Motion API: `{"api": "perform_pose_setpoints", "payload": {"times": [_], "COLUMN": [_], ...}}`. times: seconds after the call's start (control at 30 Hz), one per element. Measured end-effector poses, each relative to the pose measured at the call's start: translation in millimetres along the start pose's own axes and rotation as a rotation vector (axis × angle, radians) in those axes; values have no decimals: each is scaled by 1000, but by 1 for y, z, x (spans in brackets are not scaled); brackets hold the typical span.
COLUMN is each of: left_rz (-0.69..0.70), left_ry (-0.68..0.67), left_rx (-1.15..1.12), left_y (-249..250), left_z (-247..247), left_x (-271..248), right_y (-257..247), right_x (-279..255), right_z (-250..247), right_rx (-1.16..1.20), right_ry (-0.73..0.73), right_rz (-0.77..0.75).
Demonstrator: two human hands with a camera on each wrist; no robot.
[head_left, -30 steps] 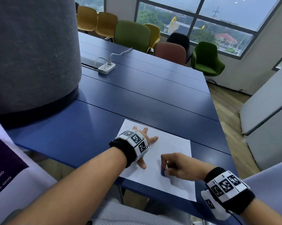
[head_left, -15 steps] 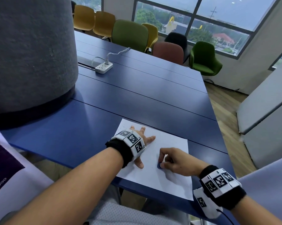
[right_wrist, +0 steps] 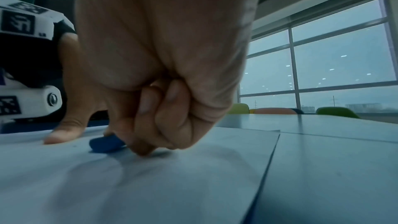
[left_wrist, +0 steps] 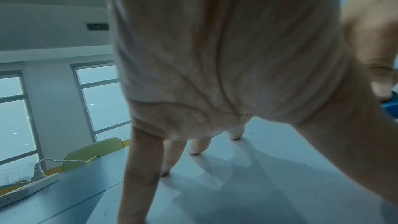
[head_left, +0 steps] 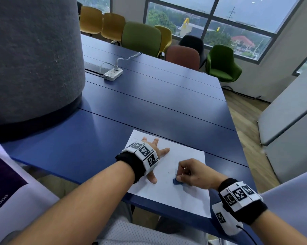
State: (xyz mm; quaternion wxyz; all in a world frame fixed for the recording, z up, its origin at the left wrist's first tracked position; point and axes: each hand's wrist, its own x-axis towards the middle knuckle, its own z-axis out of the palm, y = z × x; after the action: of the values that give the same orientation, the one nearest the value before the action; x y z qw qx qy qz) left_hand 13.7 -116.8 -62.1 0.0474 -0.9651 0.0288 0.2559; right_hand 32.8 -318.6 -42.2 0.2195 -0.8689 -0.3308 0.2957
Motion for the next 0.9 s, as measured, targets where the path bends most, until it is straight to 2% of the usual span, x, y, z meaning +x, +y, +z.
{"api": "perform_pose_setpoints", "payload": {"times": [0.03,0.13,0.17,0.27,0.3,0.4,0.43,0.53,0.57,0.7,0.73,0.83,0.9], "left_rz": [1,-5,-4,1,3,-4,-5,3,5,-3,-2,2,-4], "left_ry": [-2,-4,-4,-3,-5,-14,-15,-11,-12,-19,-22,-18,-7], "left_rx": [-2,0,4,8,3,-5,0,6,2,13,16,10,9], "left_y": [0,0,0,0,0,0,1,0,0,1,2,2,2], "left_z": [0,0,0,0,0,-1,-2,-1,-1,-3,-3,-3,-2], "left_x": [0,-2,-2,-1,0,-2,-3,-2,-2,-4,-4,-4,-3], "right_y": [1,-2,-4,-3,-3,-7,-8,-7,-7,-6,-5,-6,-9], "right_x": [-1,-8,-8,-2,-3,-9,-9,-1,-2,-7,-5,4,3], "right_z": [1,2,1,-2,-2,0,0,-6,-6,-4,-5,-9,-4], "right_rx": [10,21,18,19,24,38,33,10,16,38,26,-15,-17], "right_ry": [8,-158,-164,-25,-24,-194,-200,12,33,-192,-159,65,34], "right_rz": [2,3,12,31,38,53,67,88,93,122,136,127,110]}}
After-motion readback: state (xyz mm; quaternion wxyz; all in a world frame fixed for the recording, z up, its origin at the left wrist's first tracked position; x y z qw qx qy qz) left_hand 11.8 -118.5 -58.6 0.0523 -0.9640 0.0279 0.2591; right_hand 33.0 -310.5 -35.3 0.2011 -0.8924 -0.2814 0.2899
